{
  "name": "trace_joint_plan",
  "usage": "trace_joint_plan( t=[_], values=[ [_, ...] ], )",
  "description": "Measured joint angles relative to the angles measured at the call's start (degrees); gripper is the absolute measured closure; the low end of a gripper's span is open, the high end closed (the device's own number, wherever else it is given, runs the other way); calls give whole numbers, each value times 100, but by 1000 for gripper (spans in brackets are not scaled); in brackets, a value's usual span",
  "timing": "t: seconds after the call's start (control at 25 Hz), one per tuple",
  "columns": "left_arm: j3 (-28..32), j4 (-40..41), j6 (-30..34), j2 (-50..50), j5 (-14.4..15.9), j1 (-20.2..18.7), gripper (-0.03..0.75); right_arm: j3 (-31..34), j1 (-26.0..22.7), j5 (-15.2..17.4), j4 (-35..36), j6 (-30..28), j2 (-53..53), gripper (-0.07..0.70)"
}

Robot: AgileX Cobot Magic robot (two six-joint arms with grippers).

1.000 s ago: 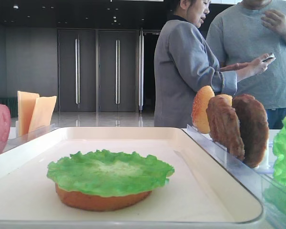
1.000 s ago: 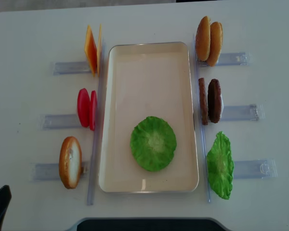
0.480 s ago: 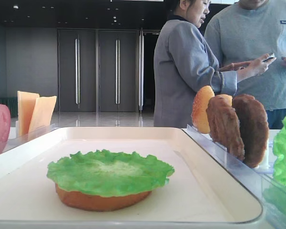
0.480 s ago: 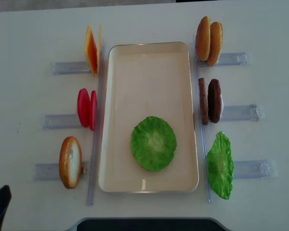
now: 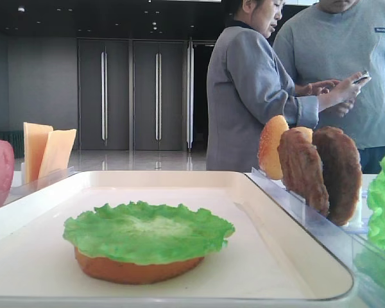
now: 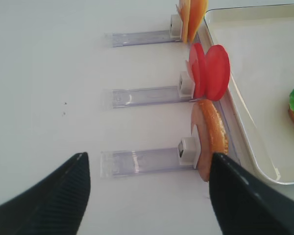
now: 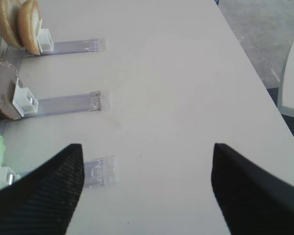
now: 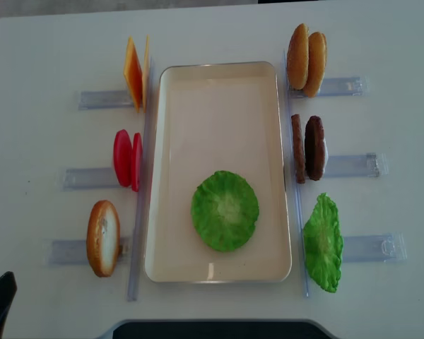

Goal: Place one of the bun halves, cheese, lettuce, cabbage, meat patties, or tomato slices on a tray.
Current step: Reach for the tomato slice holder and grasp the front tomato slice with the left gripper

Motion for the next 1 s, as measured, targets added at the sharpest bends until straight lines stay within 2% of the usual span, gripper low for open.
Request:
trace_joint_plan(
  t=[1.0],
  values=[
    [0,-39,-90,0,0,0,140,0,0,0,0,0,0,118]
  ],
)
